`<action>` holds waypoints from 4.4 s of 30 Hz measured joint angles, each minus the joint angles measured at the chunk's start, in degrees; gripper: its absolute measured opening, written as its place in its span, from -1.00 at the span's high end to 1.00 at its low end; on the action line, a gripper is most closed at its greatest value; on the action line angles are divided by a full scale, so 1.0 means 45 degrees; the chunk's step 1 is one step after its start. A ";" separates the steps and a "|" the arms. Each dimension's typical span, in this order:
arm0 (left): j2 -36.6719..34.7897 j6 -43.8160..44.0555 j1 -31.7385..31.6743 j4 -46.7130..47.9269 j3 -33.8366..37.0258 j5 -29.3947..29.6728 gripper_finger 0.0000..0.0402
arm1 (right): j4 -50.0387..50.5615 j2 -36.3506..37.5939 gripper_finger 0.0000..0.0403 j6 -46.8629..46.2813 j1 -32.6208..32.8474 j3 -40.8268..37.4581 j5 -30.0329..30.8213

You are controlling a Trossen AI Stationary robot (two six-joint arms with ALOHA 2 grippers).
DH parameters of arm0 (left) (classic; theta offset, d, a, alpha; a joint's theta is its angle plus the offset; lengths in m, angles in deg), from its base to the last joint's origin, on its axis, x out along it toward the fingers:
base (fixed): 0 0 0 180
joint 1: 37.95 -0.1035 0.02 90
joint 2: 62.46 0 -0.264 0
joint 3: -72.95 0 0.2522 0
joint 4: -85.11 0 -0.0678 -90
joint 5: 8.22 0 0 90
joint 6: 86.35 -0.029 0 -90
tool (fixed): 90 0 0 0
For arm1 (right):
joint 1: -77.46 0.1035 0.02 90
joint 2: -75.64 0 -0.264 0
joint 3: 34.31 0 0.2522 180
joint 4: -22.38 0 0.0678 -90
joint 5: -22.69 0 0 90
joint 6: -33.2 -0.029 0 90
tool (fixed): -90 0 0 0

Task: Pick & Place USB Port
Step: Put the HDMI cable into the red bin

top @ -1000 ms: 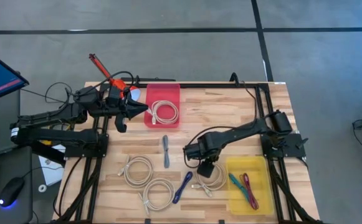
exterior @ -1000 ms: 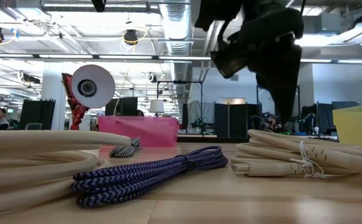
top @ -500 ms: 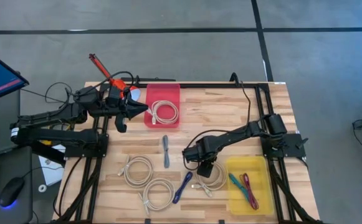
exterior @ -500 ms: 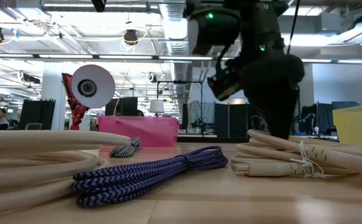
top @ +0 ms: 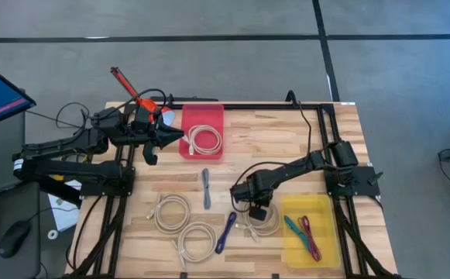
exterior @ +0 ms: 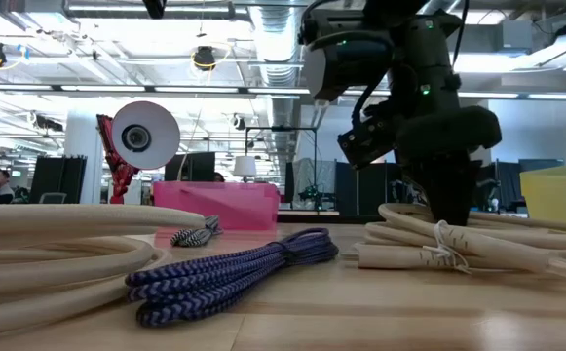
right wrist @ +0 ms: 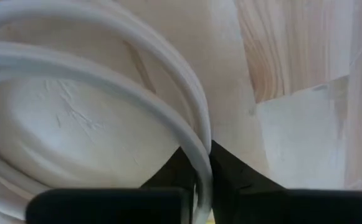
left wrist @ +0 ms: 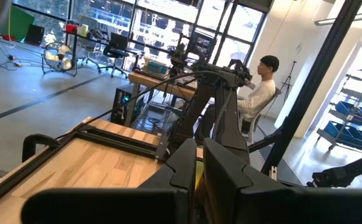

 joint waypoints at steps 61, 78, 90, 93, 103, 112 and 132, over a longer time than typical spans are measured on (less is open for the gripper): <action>0.6033 0.5998 -0.0089 -0.3798 0.0000 -0.0801 0.38 | -0.5077 0.5829 0.97 0.3066 -0.3466 0.0020 0.5611; 0.6033 0.6061 -0.0355 -0.3803 0.0000 -0.0806 0.37 | -0.5161 0.6147 0.97 0.3654 -0.3426 0.0030 0.5036; 0.6024 0.6392 -0.0287 -0.3831 0.0000 -0.0845 0.37 | -0.6182 0.6154 0.97 0.3960 -0.3738 0.0034 0.5052; 0.6018 0.6373 -0.0287 -0.3861 0.0000 -0.0843 0.37 | -0.6309 0.6154 0.97 0.3997 -0.3805 0.0025 0.5056; 0.6018 0.6329 -0.0287 -0.4002 0.0000 -0.0806 0.76 | -0.6373 0.6154 0.97 0.4001 -0.3899 0.0025 0.5081; 0.6018 0.5828 -0.0298 -0.4010 0.0000 -0.0806 0.91 | -0.6363 0.6154 0.91 0.3997 -0.3899 0.0025 0.5085; 0.6037 0.4660 -0.1715 -0.3614 0.0019 -0.1142 0.94 | -0.2511 0.6552 -0.39 0.3171 -0.3797 0.0015 0.3632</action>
